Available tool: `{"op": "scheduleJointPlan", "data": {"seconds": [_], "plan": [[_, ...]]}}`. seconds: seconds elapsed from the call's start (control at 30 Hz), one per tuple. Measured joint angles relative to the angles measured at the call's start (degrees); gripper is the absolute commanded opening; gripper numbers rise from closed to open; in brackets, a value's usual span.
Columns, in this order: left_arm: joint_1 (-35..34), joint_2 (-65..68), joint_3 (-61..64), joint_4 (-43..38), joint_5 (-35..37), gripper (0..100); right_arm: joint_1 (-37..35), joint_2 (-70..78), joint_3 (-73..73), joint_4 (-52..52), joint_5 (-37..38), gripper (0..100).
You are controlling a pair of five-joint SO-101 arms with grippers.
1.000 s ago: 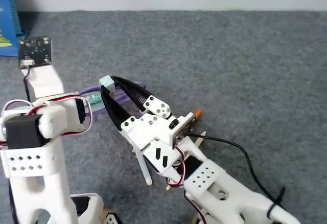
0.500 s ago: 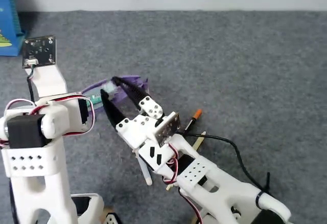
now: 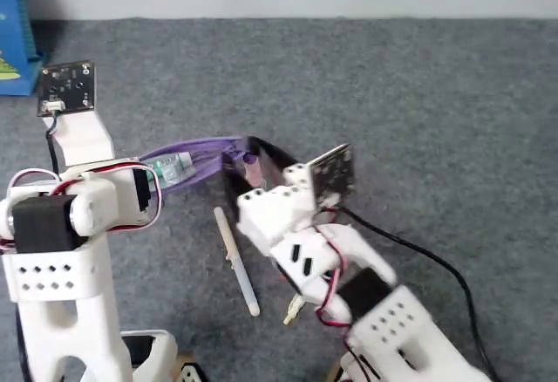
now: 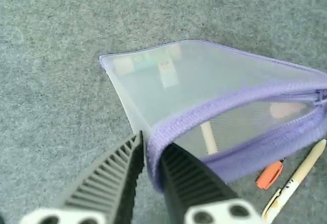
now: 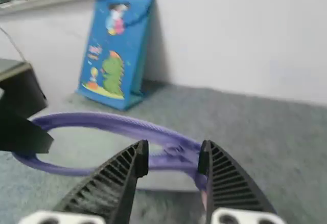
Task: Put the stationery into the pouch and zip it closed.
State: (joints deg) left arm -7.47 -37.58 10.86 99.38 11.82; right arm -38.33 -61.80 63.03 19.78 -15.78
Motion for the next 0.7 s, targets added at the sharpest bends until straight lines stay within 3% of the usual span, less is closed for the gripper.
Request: {"op": "scheduleJointPlan", "data": {"seconds": [0.13, 0.37, 0.53, 0.7], "plan": [[-0.1, 0.0, 0.0, 0.0, 0.0, 1, 4.4, -3.9, -1.1, 14.3, -1.1, 15.5], [-0.1, 0.0, 0.0, 0.0, 0.0, 1, 12.7, -0.4, -1.1, 26.6, -4.1, 15.8], [-0.1, 0.0, 0.0, 0.0, 0.0, 1, 16.4, 11.3, -1.1, 26.7, -4.7, 15.6], [-0.1, 0.0, 0.0, 0.0, 0.0, 1, 19.4, 25.9, -1.1, 18.1, -4.9, 15.5]]}}
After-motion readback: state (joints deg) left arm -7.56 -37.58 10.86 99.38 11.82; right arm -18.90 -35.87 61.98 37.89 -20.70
